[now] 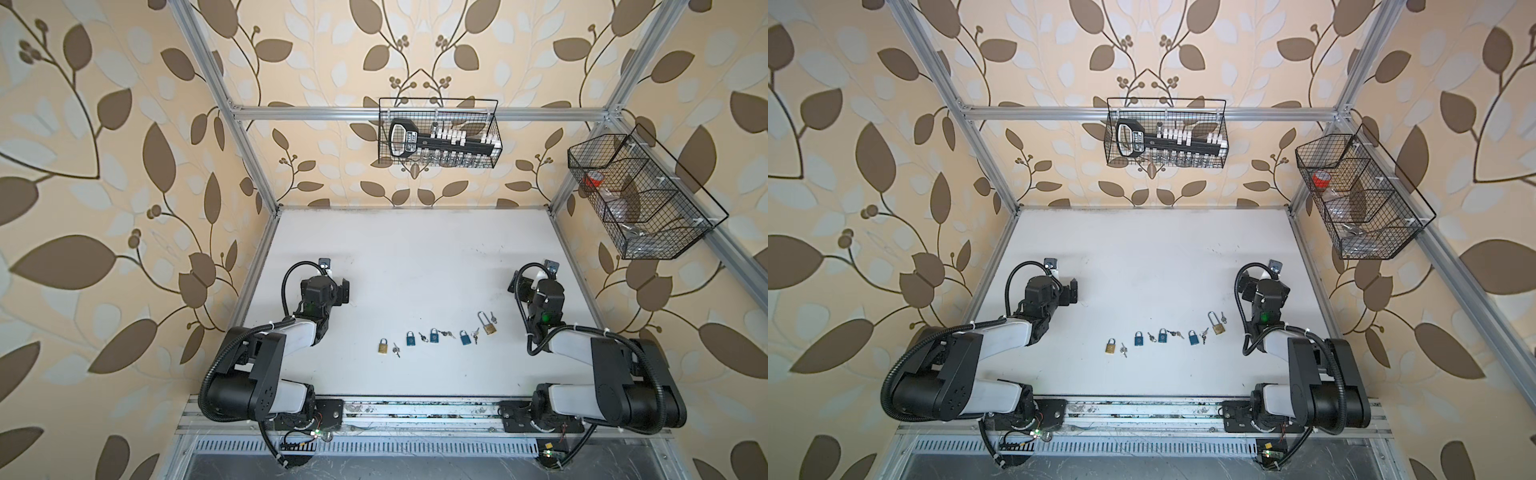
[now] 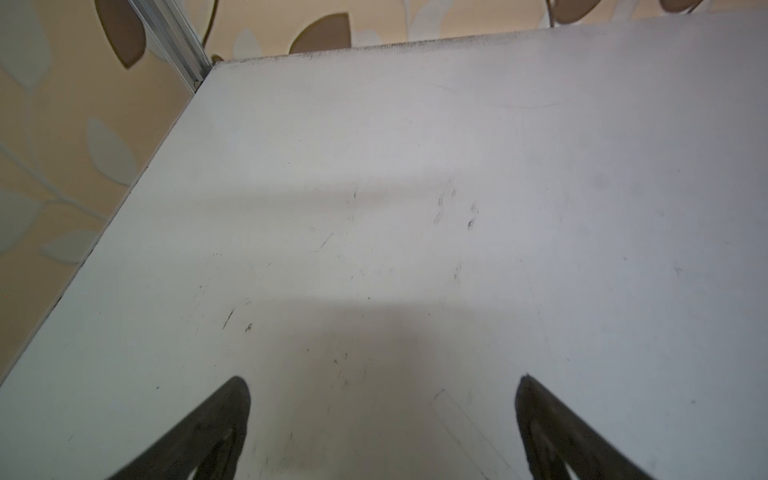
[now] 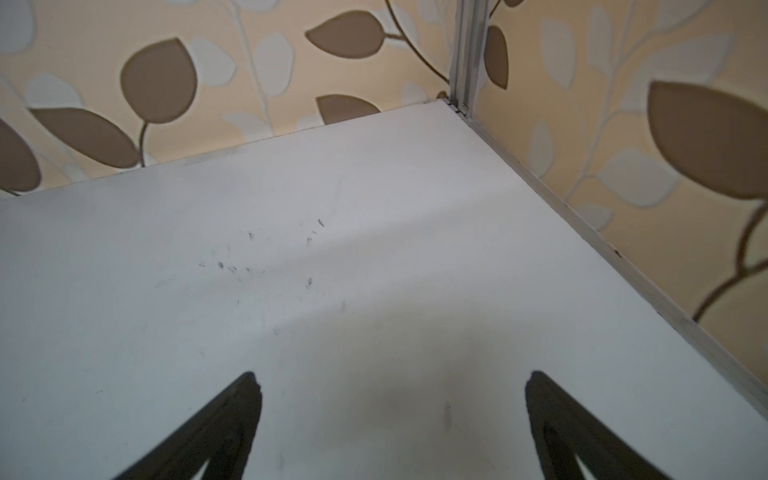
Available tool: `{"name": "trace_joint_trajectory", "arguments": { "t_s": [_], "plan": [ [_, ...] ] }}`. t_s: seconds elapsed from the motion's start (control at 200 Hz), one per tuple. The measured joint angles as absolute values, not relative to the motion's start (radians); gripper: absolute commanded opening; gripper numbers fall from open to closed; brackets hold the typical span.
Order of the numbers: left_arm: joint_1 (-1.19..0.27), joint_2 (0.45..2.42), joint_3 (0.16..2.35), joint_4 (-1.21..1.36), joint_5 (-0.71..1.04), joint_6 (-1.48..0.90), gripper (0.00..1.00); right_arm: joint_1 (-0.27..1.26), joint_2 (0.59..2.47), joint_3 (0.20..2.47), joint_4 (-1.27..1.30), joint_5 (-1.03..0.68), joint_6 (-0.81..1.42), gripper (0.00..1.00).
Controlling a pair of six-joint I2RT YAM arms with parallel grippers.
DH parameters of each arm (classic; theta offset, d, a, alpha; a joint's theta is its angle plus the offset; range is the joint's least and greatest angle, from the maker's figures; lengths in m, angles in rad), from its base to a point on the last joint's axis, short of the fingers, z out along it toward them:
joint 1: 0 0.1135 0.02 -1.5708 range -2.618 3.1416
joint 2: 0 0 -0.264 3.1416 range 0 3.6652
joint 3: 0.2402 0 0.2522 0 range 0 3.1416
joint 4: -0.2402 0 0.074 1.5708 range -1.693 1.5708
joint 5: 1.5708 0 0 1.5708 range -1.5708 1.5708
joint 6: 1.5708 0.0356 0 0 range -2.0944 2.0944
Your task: Lock with the key
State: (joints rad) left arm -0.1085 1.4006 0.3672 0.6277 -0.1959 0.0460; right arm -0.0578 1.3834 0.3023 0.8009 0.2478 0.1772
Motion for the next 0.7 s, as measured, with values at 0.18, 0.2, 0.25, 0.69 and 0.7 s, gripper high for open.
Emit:
{"name": "trace_joint_trajectory", "arguments": {
  "t_s": [0.18, 0.2, 0.25, 0.69, 0.7],
  "plan": [
    [-0.057, 1.512, 0.352, 0.705, -0.158, 0.023, 0.99, -0.027, 1.488, 0.205, 1.071, 0.166, 0.121, 0.99],
    [-0.051, 1.516, 0.353, 0.704, -0.154, 0.02, 0.99, -0.022, 1.489, 0.196, 1.074, 0.162, 0.118, 0.99],
    [-0.043, 1.52, 0.358, 0.699, -0.14, 0.015, 0.99, -0.017, 1.492, 0.189, 1.077, 0.16, 0.112, 1.0],
    [-0.038, 1.519, 0.366, 0.705, -0.109, -0.004, 0.99, -0.012, 1.494, 0.201, 1.132, 0.168, 0.103, 0.99],
    [-0.038, 1.519, 0.366, 0.705, -0.109, -0.004, 0.99, -0.012, 1.494, 0.201, 1.132, 0.168, 0.103, 0.99]
  ]
}}
